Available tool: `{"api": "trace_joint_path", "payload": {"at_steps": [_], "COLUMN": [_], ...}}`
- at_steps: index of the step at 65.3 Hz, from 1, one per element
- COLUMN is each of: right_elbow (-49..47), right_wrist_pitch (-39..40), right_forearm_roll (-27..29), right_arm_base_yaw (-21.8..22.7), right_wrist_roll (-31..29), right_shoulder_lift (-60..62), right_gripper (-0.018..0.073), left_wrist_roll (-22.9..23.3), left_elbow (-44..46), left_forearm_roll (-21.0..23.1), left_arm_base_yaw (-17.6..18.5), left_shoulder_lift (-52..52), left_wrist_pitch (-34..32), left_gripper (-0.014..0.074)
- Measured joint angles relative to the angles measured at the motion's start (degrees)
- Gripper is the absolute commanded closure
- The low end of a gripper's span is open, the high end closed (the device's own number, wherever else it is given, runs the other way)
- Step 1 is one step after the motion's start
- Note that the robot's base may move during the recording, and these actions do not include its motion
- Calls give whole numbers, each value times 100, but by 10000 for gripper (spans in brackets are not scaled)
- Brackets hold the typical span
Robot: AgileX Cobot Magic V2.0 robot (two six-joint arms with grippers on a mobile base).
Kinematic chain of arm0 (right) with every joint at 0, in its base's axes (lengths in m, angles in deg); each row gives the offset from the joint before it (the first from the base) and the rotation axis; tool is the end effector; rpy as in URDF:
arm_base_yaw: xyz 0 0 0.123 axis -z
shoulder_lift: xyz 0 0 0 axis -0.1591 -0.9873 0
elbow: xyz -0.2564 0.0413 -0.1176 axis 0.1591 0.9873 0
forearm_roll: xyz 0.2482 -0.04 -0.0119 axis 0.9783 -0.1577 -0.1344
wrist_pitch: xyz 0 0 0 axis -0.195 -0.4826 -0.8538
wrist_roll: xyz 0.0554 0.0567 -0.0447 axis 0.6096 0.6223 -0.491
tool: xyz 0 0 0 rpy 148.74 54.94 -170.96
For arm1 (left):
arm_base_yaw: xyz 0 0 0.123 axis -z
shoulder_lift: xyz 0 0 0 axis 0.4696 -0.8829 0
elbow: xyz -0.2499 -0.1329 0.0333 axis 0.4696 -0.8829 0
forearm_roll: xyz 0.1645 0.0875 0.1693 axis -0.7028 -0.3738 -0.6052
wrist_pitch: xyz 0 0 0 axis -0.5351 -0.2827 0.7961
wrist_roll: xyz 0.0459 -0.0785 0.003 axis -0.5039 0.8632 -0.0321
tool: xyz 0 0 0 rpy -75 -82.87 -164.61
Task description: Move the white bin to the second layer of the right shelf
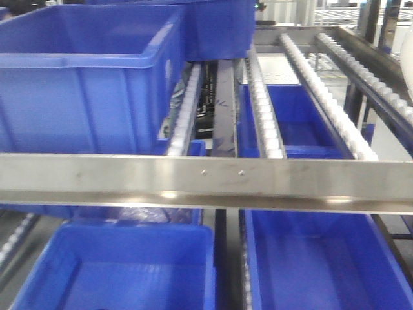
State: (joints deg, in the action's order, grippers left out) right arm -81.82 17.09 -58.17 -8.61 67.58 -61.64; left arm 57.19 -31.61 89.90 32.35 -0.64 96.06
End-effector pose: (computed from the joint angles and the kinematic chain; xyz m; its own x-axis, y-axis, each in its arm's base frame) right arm 0.0949 0.0004 0.3311 -0.4338 0.1790 -0.8831 0.0733 0.9838 0.1634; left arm 0.0559 -0.0042 0.1968 -0.0659 0.0488 -0.9966 0.0789 0.9959 0.0435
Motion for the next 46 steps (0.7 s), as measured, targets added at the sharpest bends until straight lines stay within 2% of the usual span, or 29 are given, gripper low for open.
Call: {"api": "trace_joint_path", "payload": {"at_steps": [46], "right_elbow": [0], "right_wrist_pitch": [0], "right_forearm_roll": [0], "right_arm_base_yaw": [0], "right_wrist_roll": [0], "right_shoulder_lift": [0], "right_gripper": [511], "left_wrist_roll": [0], "left_elbow": [0], "left_forearm_roll": [0], "left_arm_base_yaw": [0], "left_shoulder_lift": [0], "left_wrist_pitch": [0], "left_gripper": [512]}}
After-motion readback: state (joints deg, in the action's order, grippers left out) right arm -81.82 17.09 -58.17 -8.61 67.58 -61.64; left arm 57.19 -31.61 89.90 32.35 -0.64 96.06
